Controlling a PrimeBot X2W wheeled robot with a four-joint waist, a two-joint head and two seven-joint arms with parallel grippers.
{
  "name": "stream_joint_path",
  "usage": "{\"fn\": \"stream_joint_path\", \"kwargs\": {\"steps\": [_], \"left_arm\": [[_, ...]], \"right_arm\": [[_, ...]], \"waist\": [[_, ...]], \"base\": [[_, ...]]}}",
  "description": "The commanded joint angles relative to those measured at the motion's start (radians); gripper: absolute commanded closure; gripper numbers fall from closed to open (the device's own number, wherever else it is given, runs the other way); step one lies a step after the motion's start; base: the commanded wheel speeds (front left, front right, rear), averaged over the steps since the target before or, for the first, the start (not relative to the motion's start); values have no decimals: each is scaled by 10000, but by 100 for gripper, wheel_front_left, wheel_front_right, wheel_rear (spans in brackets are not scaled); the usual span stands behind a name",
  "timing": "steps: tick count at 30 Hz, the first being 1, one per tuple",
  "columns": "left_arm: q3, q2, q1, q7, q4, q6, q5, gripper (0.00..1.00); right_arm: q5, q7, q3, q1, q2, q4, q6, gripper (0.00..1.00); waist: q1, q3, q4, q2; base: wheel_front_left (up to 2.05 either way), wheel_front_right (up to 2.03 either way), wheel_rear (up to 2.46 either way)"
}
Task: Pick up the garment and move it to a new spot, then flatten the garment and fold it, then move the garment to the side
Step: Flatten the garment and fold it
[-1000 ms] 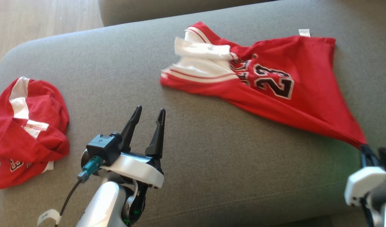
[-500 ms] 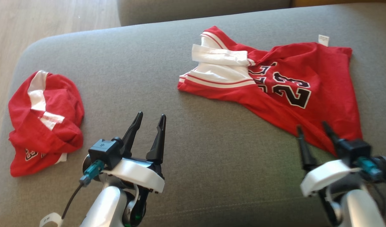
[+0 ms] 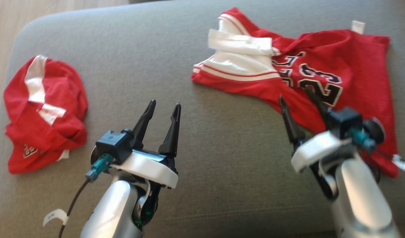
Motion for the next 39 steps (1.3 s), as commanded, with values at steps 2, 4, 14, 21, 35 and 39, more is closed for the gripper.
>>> {"fn": "stream_joint_path", "kwargs": {"steps": [2, 4, 14, 21, 35, 39], "left_arm": [[233, 58, -328, -78, -349, 6, -138, 0], [154, 58, -343, -78, -337, -4, -161, 0], [-145, 58, -535, -78, -402, 42, -411, 0], [-244, 58, -612, -78, -483, 94, -688, 0], [-333, 58, -679, -78, -451, 144, -672, 0], [-286, 58, -673, -78, -383, 150, -636, 0]], "right_arm": [[4, 129, 210, -766, -64, -24, -2, 0], [-27, 250, 186, -1223, -64, 301, -2, 0], [449, 1125, -1213, -3596, -235, 3072, -2, 0], [1207, 1424, -1736, -4548, -376, 4528, -2, 0], [1671, 1024, -1051, -5422, -642, 5829, -2, 100], [1921, 763, -462, -5281, -627, 5771, -2, 100]], "waist": [[0, 323, 385, 0], [0, 487, 610, 0], [0, 1142, 1703, 0], [0, 1343, 2048, 0], [0, 1492, 2058, 0], [0, 1368, 1932, 0]], "base": [[0, 0, 0], [0, 0, 0], [0, 0, 0], [0, 0, 0], [0, 0, 0], [0, 0, 0]]}}
